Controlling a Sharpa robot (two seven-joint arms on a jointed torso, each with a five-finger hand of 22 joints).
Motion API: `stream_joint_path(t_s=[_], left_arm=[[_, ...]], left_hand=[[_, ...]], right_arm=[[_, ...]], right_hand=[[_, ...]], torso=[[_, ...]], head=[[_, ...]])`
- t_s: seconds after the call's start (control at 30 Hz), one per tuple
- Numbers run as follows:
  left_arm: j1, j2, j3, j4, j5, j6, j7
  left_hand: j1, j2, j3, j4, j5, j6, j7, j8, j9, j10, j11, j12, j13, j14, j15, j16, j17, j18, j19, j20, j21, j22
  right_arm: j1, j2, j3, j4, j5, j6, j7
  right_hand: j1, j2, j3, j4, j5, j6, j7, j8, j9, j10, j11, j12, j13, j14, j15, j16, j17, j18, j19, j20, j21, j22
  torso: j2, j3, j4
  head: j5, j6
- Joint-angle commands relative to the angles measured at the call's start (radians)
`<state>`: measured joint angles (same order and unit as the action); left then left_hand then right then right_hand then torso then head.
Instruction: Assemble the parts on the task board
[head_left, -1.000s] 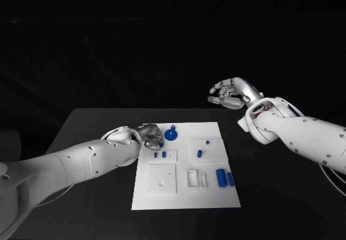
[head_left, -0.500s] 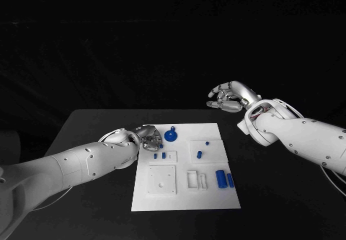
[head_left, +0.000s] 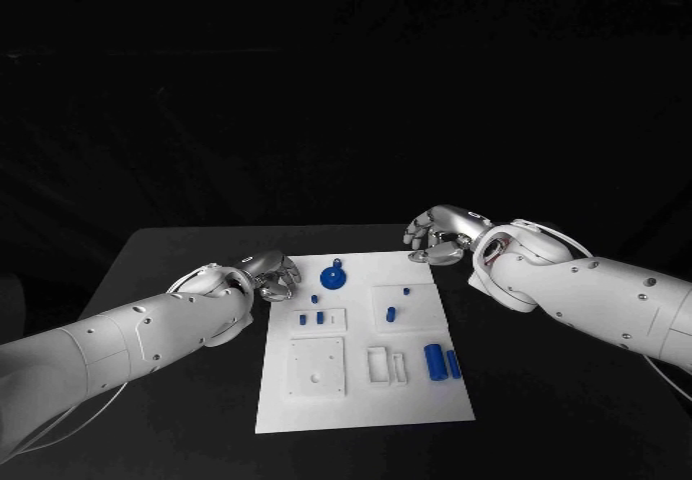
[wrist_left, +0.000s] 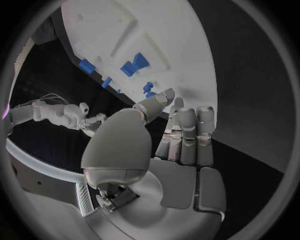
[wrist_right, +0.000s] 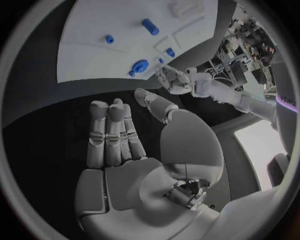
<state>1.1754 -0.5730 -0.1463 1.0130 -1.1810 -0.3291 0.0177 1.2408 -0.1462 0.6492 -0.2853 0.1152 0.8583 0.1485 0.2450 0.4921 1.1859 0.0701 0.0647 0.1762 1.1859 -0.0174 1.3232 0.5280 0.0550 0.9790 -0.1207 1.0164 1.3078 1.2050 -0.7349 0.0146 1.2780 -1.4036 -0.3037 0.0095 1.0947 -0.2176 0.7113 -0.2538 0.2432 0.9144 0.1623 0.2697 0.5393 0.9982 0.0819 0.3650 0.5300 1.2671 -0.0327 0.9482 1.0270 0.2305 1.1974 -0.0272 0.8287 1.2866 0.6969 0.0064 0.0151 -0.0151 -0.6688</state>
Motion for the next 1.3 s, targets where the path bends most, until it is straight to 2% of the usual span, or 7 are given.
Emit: stream_joint_path(t_s=[0.03,0.2,0.4,0.7,0.83,1.03,1.3], left_arm=[[0.007,-0.018,0.013,0.023,0.114,-0.063,0.062],[0.023,-0.056,0.023,0.070,0.231,-0.090,0.121],[0.044,-0.116,0.042,0.162,0.425,-0.093,0.195],[0.052,-0.164,0.044,0.256,0.635,-0.077,0.233],[0.052,-0.167,0.044,0.273,0.681,-0.067,0.244],[0.052,-0.169,0.044,0.290,0.749,-0.056,0.277],[0.052,-0.171,0.044,0.299,0.774,-0.052,0.292]], left_hand=[[0.011,-0.003,0.007,-0.001,0.004,-0.003,0.003,0.007,-0.001,-0.037,0.033,0.001,-0.002,-0.003,0.006,-0.007,-0.001,0.096,-0.003,0.008,-0.007,0.009],[-0.001,-0.002,0.016,0.003,0.018,0.010,0.020,0.020,0.001,-0.032,0.036,0.005,-0.006,-0.047,0.009,-0.050,-0.021,0.089,-0.036,0.017,-0.034,0.001],[-0.041,-0.005,0.023,0.009,0.003,0.004,0.020,0.030,0.000,-0.032,0.046,0.007,-0.013,-0.135,0.021,-0.197,-0.090,0.053,-0.133,0.039,-0.136,-0.041],[-0.075,-0.003,0.008,0.015,-0.007,-0.007,0.021,0.049,0.001,-0.028,0.064,0.009,-0.023,-0.213,0.051,-0.432,-0.179,-0.001,-0.231,0.059,-0.274,-0.101],[-0.075,0.001,0.003,0.015,-0.007,-0.011,0.021,0.054,0.000,-0.028,0.066,0.009,-0.026,-0.214,0.060,-0.485,-0.190,-0.010,-0.245,0.065,-0.299,-0.108],[-0.080,0.007,-0.003,0.017,-0.007,-0.013,0.022,0.059,-0.001,-0.031,0.068,0.008,-0.030,-0.217,0.069,-0.529,-0.192,-0.015,-0.256,0.072,-0.320,-0.112],[-0.086,0.010,-0.009,0.019,-0.009,-0.014,0.023,0.064,-0.004,-0.034,0.070,0.008,-0.034,-0.224,0.079,-0.566,-0.190,-0.016,-0.268,0.082,-0.339,-0.113]], right_arm=[[-0.005,0.004,-0.007,-0.001,-0.204,0.079,-0.041],[-0.013,0.009,-0.020,-0.002,-0.273,0.088,-0.063],[-0.025,0.025,-0.037,-0.014,-0.321,0.075,-0.091],[-0.043,0.062,-0.051,-0.045,-0.371,0.044,-0.136],[-0.049,0.078,-0.054,-0.062,-0.378,0.048,-0.141],[-0.060,0.101,-0.075,-0.087,-0.378,0.061,-0.140],[-0.070,0.120,-0.077,-0.111,-0.382,0.060,-0.138]], right_hand=[[0.011,-0.003,0.015,0.001,-0.023,0.006,-0.005,0.005,-0.003,0.036,0.000,-0.055,-0.050,0.013,0.002,0.012,0.009,0.031,0.015,-0.008,0.010,0.012],[0.020,-0.017,0.038,0.008,-0.061,0.012,-0.008,0.009,-0.006,0.061,0.004,-0.109,-0.099,0.016,0.005,0.015,0.013,0.031,0.021,-0.009,0.012,0.019],[0.020,-0.029,0.049,0.021,-0.085,0.014,-0.008,0.009,-0.011,0.080,0.007,-0.147,-0.137,0.018,0.008,0.015,0.015,0.031,0.025,-0.006,0.010,0.024],[0.030,-0.045,0.076,0.045,-0.125,0.013,-0.007,0.007,-0.020,0.104,0.009,-0.186,-0.178,0.020,0.011,0.013,0.015,0.031,0.031,-0.005,0.002,0.027],[0.033,-0.048,0.084,0.052,-0.132,0.013,-0.007,0.007,-0.022,0.109,0.010,-0.194,-0.187,0.021,0.011,0.013,0.015,0.031,0.033,-0.005,0.001,0.028],[0.032,-0.049,0.086,0.055,-0.135,0.013,-0.006,0.007,-0.023,0.111,0.010,-0.199,-0.192,0.022,0.011,0.013,0.015,0.031,0.035,-0.004,0.001,0.029],[0.033,-0.046,0.089,0.058,-0.137,0.014,-0.007,0.008,-0.024,0.115,0.010,-0.202,-0.196,0.023,0.011,0.014,0.016,0.031,0.036,-0.004,0.000,0.029]], torso=[[0.000,0.0010,0.0014],[-0.001,0.0014,0.0012],[-0.001,0.0012,0.0015],[0.001,-0.0007,0.0000],[0.001,-0.0017,0.0006],[0.002,-0.0027,0.0010],[0.002,-0.0022,-0.0005]], head=[[-0.005,0.002],[-0.006,0.005],[-0.007,0.010],[-0.009,0.013],[-0.011,0.012],[-0.013,0.007],[-0.011,0.004]])
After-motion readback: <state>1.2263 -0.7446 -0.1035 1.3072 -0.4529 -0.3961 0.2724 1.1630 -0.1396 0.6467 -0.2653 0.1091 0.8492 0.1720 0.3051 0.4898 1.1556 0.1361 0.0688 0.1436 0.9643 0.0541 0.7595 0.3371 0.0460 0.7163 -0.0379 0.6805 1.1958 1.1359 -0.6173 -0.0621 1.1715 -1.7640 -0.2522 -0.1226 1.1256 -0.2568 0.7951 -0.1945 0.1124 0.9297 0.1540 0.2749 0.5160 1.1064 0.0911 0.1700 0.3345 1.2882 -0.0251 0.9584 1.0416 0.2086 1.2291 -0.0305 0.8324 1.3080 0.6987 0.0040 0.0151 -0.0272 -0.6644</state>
